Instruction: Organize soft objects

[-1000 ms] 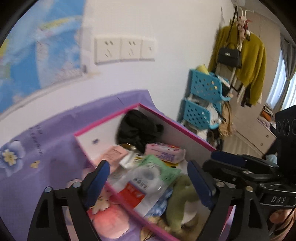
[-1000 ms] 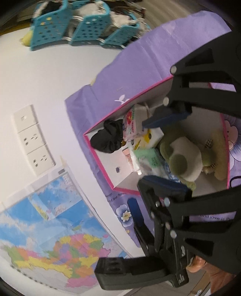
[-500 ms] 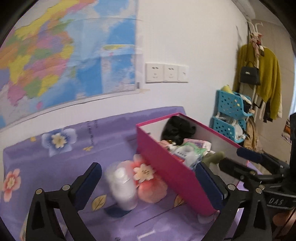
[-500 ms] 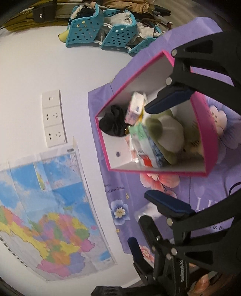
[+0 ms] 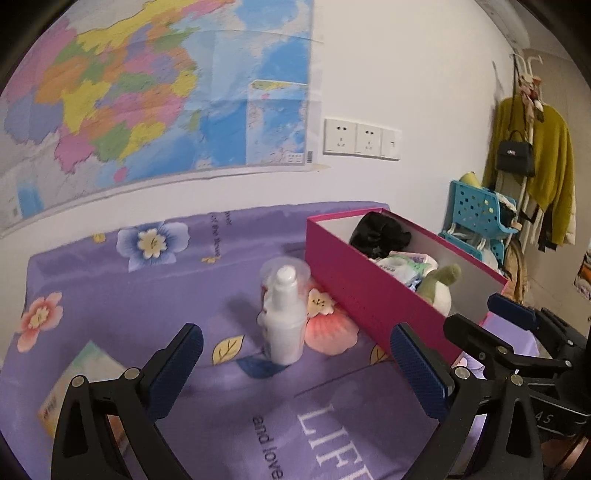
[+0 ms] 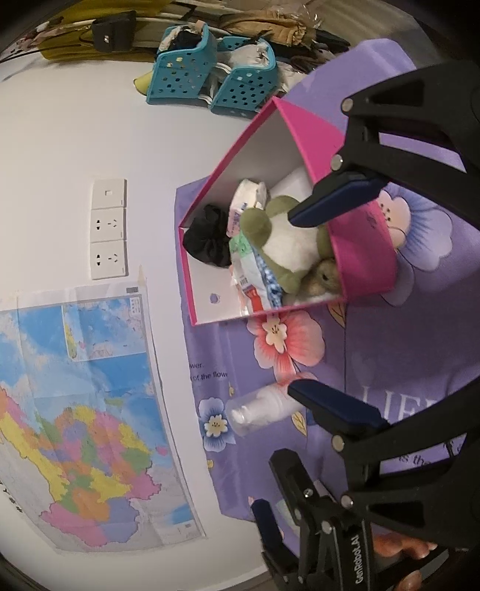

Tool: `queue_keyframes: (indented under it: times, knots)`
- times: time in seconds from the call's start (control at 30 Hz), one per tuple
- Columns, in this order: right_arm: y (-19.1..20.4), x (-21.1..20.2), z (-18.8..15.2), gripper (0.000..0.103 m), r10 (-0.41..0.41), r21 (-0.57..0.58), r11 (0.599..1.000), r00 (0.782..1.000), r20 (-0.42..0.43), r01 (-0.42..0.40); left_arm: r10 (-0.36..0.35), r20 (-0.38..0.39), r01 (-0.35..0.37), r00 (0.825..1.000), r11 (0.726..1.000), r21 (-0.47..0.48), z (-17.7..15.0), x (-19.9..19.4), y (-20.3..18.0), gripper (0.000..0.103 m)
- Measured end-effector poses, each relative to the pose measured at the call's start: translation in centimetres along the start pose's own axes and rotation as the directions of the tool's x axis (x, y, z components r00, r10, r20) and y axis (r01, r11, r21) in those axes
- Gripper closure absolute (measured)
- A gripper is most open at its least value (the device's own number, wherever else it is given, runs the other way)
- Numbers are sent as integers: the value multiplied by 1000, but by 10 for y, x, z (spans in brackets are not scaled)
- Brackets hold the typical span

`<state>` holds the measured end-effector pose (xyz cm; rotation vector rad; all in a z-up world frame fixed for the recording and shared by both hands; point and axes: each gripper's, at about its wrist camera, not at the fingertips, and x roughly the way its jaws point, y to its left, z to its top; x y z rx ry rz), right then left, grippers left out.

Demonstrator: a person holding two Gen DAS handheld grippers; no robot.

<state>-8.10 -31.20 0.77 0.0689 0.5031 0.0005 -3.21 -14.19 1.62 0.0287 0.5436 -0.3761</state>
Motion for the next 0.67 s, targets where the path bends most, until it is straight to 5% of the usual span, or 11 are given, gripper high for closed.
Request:
queue_keyframes:
  times: [0.67]
  knots:
    - [10,-21,-24,18,-38,3,999,999,19,38,63,-18,-63,998,998,6,-22,-8,-2,0]
